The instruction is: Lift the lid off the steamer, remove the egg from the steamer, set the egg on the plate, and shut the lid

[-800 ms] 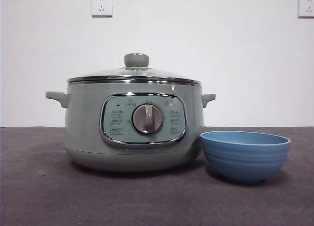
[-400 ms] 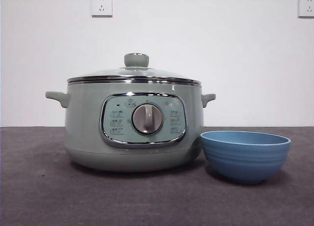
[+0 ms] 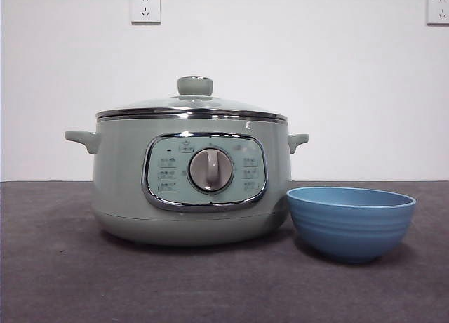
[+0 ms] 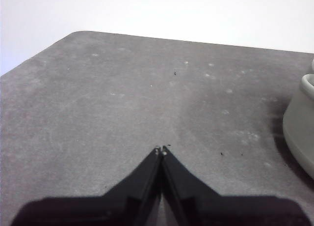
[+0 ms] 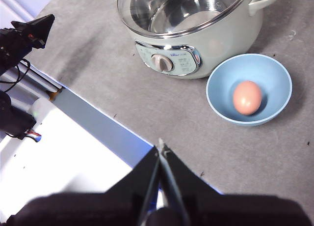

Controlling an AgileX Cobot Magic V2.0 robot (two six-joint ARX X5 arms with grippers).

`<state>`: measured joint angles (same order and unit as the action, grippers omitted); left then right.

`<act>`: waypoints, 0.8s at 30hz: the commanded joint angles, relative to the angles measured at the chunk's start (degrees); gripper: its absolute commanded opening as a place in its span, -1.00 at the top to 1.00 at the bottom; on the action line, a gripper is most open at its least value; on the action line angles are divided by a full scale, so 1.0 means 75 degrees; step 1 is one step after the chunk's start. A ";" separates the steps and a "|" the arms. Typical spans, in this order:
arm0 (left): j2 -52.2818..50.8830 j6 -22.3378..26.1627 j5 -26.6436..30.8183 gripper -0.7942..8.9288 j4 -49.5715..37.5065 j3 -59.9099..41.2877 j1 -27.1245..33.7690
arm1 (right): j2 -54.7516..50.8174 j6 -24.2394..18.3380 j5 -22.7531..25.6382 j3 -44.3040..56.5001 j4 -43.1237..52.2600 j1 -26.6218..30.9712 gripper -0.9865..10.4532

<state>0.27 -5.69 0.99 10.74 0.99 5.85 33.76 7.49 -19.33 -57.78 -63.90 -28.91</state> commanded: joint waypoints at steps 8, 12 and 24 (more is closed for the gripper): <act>-0.0020 -0.0070 0.0023 0.84 -0.0050 -0.0111 0.0035 | -0.0641 -0.0761 0.0117 0.0090 0.1411 0.1011 0.83; -0.0020 -0.0070 0.0023 0.84 -0.0050 -0.0111 0.0035 | -0.1451 -0.0784 -0.0204 0.0650 0.2524 0.2285 0.83; -0.0020 -0.0070 0.0026 0.84 -0.0052 -0.0111 0.0035 | -0.3818 -0.1233 0.0245 0.5243 0.7239 0.3445 0.83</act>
<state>0.27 -5.72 0.99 10.74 0.99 5.85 5.30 -1.76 -18.17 -21.02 -10.50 -3.07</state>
